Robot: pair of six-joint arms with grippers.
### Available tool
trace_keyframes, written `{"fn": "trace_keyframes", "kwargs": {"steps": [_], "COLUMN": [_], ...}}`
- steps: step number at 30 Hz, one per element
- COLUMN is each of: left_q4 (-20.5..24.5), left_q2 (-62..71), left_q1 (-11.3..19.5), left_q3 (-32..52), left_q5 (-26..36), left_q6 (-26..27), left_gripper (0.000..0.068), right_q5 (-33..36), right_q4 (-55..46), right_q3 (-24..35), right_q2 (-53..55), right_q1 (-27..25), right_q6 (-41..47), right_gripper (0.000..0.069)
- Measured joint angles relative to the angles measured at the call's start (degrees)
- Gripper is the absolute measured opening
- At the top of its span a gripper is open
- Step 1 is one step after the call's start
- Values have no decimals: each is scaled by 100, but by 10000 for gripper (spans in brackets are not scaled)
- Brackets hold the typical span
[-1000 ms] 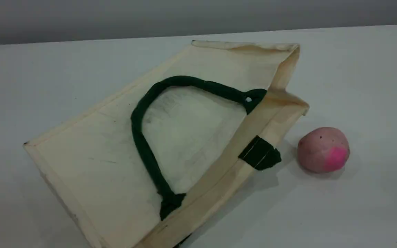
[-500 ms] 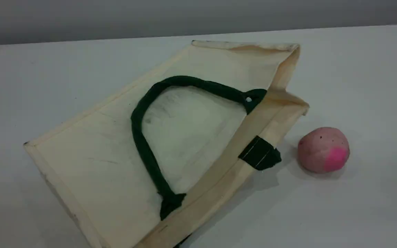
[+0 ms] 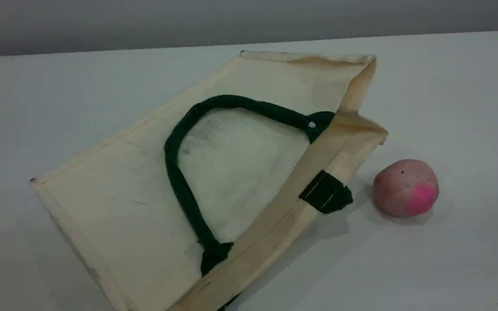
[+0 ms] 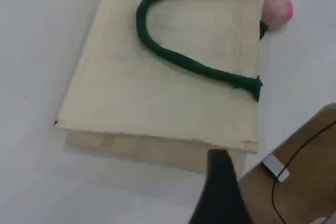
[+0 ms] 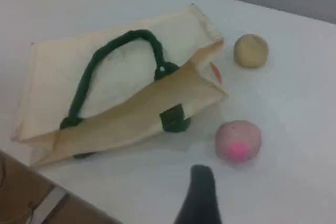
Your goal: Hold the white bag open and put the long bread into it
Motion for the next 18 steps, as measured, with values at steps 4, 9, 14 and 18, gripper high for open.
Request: {"fn": "trace_keyframes", "kwargs": {"steps": [4,9,14,18], "left_q4": [-35,-35,-35,-35], "left_q2": [0,0,0,-55], "left_q1": [445,1331,2431,2993], "left_q3": [0,0,0,0], "left_q5": [0,0,0,0], "left_q6": [0,0,5,9], "left_gripper": [472,472,472,472], "right_q5": [0,0,0,4], "right_q4": [12,12,12,12], "right_q3": [0,0,0,0], "right_q2": [0,0,0,-92], "right_q1": [-444,-1280,-1887,-2102], "right_q6": [0,0,0,0], "right_gripper": [545,545,545,545]}}
